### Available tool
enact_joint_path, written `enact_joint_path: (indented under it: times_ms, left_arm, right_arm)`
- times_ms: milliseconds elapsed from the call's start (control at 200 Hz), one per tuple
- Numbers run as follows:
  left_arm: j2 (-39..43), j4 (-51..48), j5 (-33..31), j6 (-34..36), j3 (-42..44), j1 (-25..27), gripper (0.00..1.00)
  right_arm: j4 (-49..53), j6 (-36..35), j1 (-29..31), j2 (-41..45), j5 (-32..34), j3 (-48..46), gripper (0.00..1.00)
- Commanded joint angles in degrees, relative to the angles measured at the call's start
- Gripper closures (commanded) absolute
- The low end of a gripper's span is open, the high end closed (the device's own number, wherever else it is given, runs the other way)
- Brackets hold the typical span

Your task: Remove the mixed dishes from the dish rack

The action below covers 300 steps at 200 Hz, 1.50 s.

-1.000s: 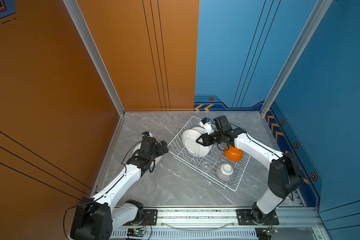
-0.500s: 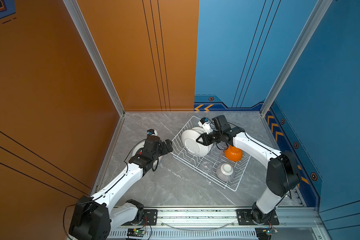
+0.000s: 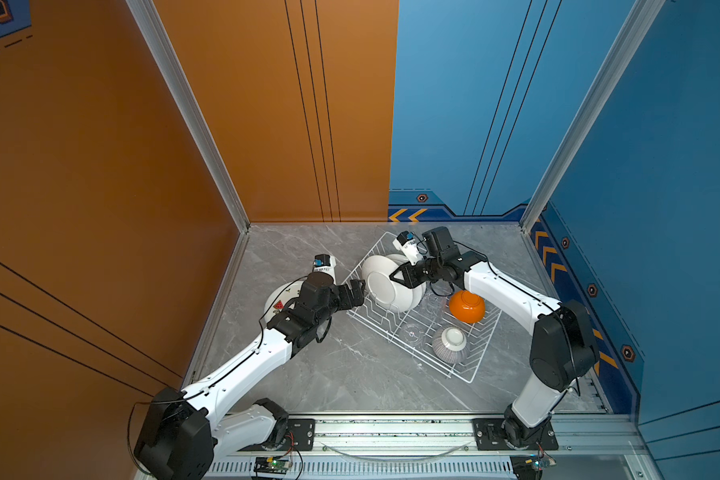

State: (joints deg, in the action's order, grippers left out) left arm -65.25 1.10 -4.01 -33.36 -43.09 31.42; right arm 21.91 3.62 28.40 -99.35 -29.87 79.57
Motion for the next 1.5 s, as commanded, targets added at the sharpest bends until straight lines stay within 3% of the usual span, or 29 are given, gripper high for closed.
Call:
enact_joint_path:
  times_ms: [0,80,1496]
  left_arm:
    - [-0.57,2.40,0.98,1.50,-0.77,0.94,0.02]
    - [-0.84,2.61,0.95,1.38,-0.86,1.31,0.02]
    - [0.64,4.06,1.37,-0.30,-1.12,3.12,0.02]
  right_arm:
    - [2.35,2.04,0.25,-1.12,1.48,1.48,0.95]
    - [2.39,2.20,0.16,-1.19,1.32,1.94,1.00]
    - [2.32,5.90,-1.15,2.50,-3.05,9.83,1.00]
